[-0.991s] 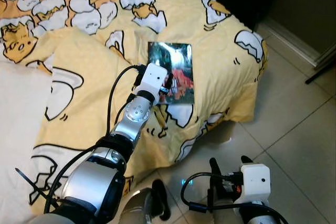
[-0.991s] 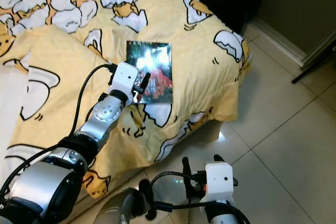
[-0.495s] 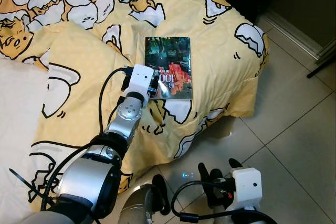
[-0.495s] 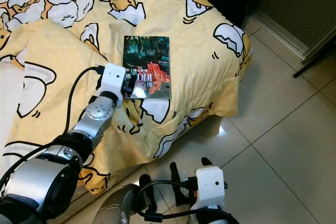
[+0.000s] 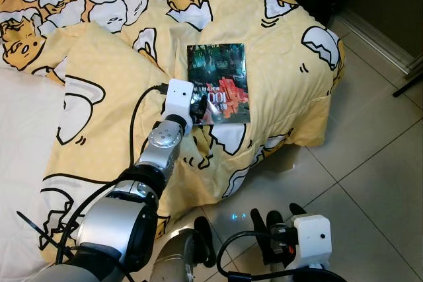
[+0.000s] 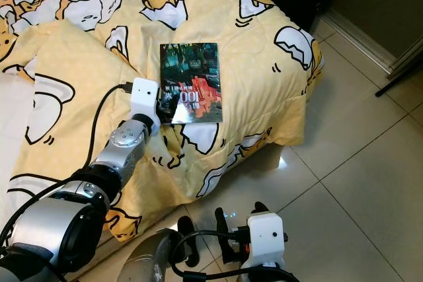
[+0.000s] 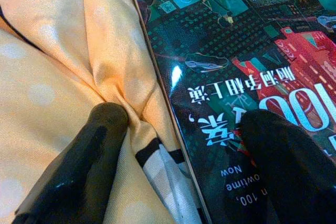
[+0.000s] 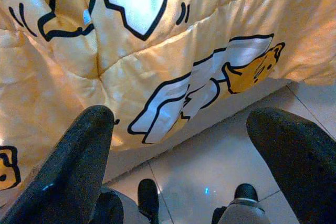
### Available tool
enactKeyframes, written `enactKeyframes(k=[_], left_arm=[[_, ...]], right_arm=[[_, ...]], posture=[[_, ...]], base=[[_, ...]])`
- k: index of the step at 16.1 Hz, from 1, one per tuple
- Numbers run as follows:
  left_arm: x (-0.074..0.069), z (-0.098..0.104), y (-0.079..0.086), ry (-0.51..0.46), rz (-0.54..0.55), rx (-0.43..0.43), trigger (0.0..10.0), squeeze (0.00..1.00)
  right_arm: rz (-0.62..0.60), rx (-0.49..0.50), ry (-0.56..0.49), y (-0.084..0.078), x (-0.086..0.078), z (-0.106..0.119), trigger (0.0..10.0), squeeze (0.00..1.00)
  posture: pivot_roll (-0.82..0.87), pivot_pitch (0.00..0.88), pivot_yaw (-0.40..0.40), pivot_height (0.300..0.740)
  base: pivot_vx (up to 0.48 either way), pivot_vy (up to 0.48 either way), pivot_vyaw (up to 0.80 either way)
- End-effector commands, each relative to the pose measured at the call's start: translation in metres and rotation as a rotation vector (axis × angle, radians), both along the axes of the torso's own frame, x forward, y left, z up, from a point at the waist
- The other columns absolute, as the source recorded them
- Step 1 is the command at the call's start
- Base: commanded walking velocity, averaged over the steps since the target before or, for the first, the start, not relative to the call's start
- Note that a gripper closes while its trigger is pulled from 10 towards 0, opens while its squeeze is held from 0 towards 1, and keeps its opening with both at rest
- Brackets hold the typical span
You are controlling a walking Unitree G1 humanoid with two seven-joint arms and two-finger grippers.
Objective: Clean up the room
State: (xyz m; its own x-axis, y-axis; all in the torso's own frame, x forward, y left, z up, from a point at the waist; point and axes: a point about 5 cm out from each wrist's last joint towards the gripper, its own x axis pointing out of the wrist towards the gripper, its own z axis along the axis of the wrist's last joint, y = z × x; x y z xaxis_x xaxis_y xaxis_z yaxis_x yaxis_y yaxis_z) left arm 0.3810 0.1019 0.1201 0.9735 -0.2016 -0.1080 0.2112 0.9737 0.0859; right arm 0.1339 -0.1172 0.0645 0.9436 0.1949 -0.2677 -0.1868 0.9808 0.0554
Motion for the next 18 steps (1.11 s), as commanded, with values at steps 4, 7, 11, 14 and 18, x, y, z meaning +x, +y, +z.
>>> enactKeyframes(k=[4,7,11,14,18], left_arm=[[-0.012,-0.03,-0.002,0.159,-0.009,-0.093,10.0,0.0],[-0.013,-0.028,-0.013,0.171,-0.088,-0.187,10.0,0.0],[-0.014,-0.017,-0.023,0.043,-0.19,-0.054,10.0,0.0],[-0.022,-0.031,-0.027,0.084,-0.209,-0.026,10.0,0.0],[-0.028,-0.043,-0.033,0.191,-0.191,-0.132,10.0,0.0]], right_arm=[[-0.003,0.01,0.019,0.001,-0.007,0.0,10.0,0.0],[-0.006,0.012,0.02,0.0,-0.007,0.0,10.0,0.0],[-0.013,0.014,0.019,0.0,-0.006,0.0,10.0,0.0],[-0.015,0.014,0.021,0.0,-0.006,-0.001,10.0,0.0],[-0.015,0.014,0.023,-0.001,-0.007,-0.001,10.0,0.0]], posture=[[-0.31,0.379,0.173,0.74],[-0.31,0.38,0.175,0.74],[-0.3,0.375,0.182,0.74],[-0.3,0.375,0.18,0.74],[-0.31,0.377,0.179,0.74]], base=[[0.0,0.0,0.0],[0.0,0.0,0.0],[0.0,0.0,0.0],[0.0,0.0,0.0],[0.0,0.0,0.0]])
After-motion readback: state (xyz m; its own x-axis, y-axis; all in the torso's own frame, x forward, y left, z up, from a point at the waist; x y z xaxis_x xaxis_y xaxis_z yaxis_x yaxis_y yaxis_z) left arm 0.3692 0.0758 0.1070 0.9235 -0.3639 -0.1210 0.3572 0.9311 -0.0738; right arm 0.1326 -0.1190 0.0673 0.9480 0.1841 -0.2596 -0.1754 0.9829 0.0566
